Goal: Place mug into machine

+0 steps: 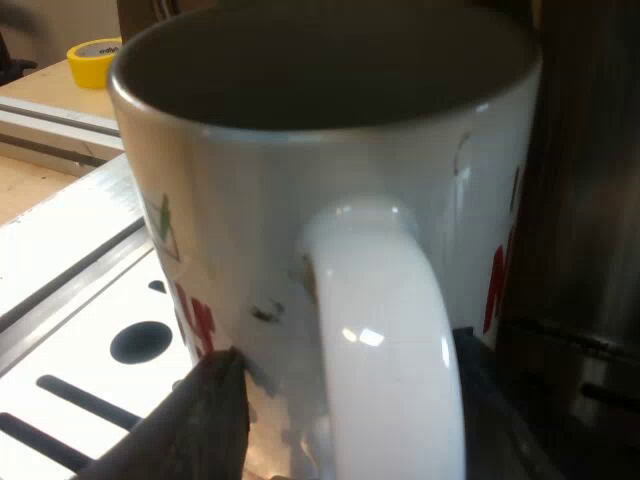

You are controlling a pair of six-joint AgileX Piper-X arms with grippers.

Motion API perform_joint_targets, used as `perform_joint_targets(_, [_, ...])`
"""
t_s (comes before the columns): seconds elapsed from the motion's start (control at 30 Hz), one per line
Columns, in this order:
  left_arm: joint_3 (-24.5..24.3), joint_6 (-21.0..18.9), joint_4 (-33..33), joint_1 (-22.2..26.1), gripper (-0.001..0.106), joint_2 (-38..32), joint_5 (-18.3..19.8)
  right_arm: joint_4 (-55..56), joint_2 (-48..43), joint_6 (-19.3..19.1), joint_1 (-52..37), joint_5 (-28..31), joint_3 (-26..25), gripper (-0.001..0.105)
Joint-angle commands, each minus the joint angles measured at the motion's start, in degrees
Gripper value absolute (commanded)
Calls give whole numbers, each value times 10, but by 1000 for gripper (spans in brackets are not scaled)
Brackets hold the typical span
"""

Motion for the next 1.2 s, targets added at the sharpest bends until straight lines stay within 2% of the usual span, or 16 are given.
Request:
perform_joint_targets(0.03, [0,-8,-11,-2,69,0,-1,-7,3,-7,0,-3,-7,45])
perform_joint_targets(0.2, [0,-23,-11,-2,69,0,-5,-3,-2,-9,2,0,-5,45])
perform_joint_targets(0.37, [-6,-23,-11,-2,69,0,-28,69,-41,-1,2,0,17,45])
perform_joint_targets(0.73, [-38,-23,-7,-2,69,-11,-14,93,-147,11,2,0,106,45])
perform_joint_targets(0.9, [-56,-23,21,-2,69,-47,-9,121,-201,15,3,0,140,45])
perform_joint_targets(1.07, [-70,-23,66,-2,69,-94,-9,196,-257,15,8,0,143,45])
perform_joint_targets(1.2, [-80,-23,73,-2,69,-132,-9,236,-299,15,23,0,143,45])
